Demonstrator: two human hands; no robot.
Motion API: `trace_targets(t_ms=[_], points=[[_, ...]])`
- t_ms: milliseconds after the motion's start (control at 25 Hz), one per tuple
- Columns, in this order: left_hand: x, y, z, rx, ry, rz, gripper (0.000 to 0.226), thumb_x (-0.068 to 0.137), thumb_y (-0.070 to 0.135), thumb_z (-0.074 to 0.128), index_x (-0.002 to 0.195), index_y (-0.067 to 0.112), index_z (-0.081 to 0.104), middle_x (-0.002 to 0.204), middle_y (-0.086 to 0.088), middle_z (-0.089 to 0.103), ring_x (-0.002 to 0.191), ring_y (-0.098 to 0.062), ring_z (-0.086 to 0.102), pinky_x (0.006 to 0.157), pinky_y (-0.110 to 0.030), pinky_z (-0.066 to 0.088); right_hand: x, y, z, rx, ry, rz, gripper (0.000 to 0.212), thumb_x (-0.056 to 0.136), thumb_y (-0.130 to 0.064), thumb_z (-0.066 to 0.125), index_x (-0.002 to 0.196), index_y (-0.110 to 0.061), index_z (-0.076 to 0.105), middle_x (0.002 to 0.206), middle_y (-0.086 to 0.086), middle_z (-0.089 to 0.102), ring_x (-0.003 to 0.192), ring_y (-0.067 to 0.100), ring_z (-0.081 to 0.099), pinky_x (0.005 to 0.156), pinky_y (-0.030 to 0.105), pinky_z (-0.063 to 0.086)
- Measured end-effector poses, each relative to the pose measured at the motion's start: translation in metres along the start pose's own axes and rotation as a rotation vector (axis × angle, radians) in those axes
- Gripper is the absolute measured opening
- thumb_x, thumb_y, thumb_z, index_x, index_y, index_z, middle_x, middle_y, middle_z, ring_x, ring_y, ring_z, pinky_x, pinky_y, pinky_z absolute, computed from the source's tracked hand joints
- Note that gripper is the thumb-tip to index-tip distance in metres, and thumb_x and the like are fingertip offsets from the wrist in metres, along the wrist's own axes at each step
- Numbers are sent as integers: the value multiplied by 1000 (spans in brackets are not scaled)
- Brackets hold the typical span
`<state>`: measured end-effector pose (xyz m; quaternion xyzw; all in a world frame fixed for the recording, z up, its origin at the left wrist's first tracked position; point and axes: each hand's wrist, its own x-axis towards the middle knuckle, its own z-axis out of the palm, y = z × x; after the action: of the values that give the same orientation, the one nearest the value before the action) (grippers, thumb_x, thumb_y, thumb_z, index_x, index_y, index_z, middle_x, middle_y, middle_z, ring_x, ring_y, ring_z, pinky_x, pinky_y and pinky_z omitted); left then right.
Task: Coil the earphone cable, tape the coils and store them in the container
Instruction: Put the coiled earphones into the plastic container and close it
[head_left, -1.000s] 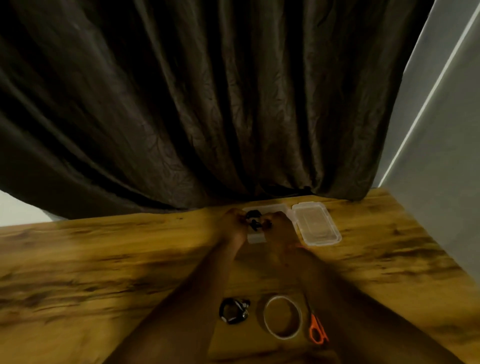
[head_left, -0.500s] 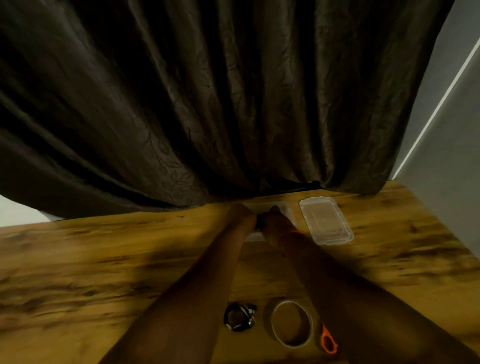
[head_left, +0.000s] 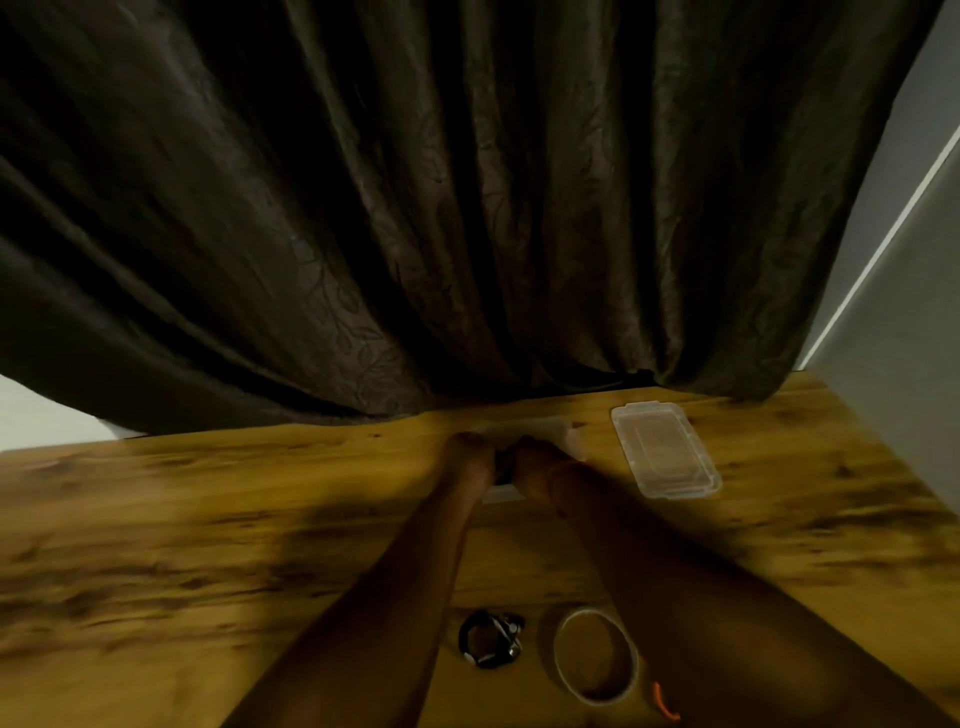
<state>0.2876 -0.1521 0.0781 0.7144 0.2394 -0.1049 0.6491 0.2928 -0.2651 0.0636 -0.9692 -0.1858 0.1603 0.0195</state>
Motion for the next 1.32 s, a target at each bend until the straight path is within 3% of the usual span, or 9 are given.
trace_targets(t_ms=[120,200,280,400,560,680,800,1120,1320], points=[[-18,2,-9,-35,33,-24,35,106,23,41,133,7,57,142,-14,53,124,-26,54,101,-28,42,-8,-2,-4,206,117,67,37,100,-20,52,134,-7,56,139,17,52,128,33,49,110,39,36],[-27,-2,-16,-454,26,-47,21,101,4,44,108,5,63,121,-23,62,99,-30,65,85,-36,53,-24,-5,-9,408,357,69,34,96,-14,53,130,-10,59,135,11,54,125,29,51,102,32,38],[-43,-12,-27,-303,107,123,18,96,-2,47,92,8,61,100,-22,66,78,-28,66,64,-36,56,-53,-9,2,500,469,19,29,96,-12,51,123,-18,60,128,3,57,116,22,55,91,25,38],[-57,-46,-54,-52,97,225,17,98,5,54,89,17,62,94,-13,70,77,-23,66,67,-36,52,-102,-28,50,362,275,-127,22,99,-29,47,113,-19,61,119,4,60,108,25,58,87,31,41],[-77,-94,-87,359,51,270,12,99,15,54,95,24,62,94,7,67,78,-6,62,66,-21,47,-132,-50,89,209,61,-84,50,98,-47,45,139,-19,49,143,4,44,130,26,41,107,39,38],[-92,-122,-99,638,-84,245,8,99,25,55,95,32,58,96,18,58,86,-5,58,69,-21,43,-131,-63,89,101,91,-96,46,97,-41,47,137,-19,51,140,6,47,125,29,44,102,41,41],[-103,-138,-101,815,-196,298,24,96,27,57,120,29,58,110,16,52,99,-2,52,79,-21,41,-130,-70,89,105,121,-78,37,96,-39,49,129,-23,58,128,4,57,117,27,50,96,40,45],[-116,-90,-79,554,-134,326,9,94,43,61,100,36,60,99,17,64,87,0,61,65,-19,46,-129,-47,52,572,280,138,16,92,-27,59,101,-17,67,107,3,69,95,17,64,72,19,43],[-102,-42,-40,362,-83,413,11,92,22,67,102,22,63,98,10,67,90,-8,63,69,-22,48,-106,-17,13,789,372,326,21,92,-26,63,83,-24,43,90,3,62,78,14,54,53,14,33]])
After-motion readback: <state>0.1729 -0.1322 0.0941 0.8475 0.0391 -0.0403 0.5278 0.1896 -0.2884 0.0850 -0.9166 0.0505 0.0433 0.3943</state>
